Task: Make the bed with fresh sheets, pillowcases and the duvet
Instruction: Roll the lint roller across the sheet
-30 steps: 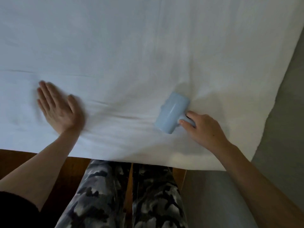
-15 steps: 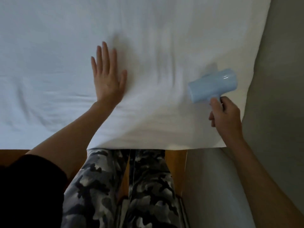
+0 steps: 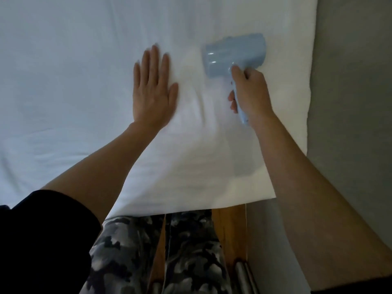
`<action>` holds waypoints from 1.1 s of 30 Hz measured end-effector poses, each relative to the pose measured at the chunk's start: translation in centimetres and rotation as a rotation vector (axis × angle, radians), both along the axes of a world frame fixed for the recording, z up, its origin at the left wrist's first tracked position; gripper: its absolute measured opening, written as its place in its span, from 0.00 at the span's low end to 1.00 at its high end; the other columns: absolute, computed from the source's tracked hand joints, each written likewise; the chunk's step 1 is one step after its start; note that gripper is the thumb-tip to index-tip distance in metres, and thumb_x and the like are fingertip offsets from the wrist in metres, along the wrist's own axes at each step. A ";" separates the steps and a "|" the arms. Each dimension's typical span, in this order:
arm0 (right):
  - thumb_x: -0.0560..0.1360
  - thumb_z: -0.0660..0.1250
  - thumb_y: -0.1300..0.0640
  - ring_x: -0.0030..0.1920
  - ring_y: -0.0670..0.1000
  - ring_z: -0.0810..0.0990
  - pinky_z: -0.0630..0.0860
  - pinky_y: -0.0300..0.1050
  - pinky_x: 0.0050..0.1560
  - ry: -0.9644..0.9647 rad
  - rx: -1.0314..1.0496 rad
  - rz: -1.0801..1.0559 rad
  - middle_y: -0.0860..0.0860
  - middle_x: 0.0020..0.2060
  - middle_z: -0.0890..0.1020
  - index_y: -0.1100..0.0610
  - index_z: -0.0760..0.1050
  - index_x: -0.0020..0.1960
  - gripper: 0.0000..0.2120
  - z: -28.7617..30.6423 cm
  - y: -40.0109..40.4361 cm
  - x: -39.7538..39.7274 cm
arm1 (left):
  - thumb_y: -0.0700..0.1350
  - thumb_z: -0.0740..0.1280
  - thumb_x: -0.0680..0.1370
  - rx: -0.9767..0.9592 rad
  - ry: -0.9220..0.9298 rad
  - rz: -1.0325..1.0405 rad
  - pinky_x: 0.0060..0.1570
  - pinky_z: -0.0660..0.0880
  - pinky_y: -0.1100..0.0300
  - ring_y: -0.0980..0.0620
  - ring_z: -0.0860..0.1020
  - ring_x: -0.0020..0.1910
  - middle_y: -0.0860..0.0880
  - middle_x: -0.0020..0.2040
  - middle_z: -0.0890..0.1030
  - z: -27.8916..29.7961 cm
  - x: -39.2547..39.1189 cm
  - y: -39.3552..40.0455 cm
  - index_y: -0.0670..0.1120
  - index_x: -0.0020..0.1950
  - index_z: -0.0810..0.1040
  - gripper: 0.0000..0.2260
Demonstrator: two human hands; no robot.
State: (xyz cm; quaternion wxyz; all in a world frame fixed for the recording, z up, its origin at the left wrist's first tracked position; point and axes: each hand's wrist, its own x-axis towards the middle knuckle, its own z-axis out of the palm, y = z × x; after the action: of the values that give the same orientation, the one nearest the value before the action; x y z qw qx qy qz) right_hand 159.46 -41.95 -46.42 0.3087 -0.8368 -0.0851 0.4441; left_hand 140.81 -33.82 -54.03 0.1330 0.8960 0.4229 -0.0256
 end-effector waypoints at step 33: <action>0.77 0.55 0.44 0.45 0.61 0.82 0.79 0.59 0.50 -0.212 -0.044 0.177 0.58 0.43 0.83 0.57 0.74 0.52 0.19 -3.5 13.3 5.3 | 0.50 0.49 0.82 0.059 -0.010 0.005 0.76 0.47 0.46 0.40 0.51 0.77 0.38 0.78 0.53 -0.9 0.2 0.0 0.40 0.78 0.53 0.26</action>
State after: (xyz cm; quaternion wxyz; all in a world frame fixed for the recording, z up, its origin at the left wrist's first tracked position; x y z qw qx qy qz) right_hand 164.77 -28.66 -49.88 0.2391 -0.8749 -0.1809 0.3804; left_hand 141.03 -33.85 -54.94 0.1085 0.8985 0.4252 -0.0082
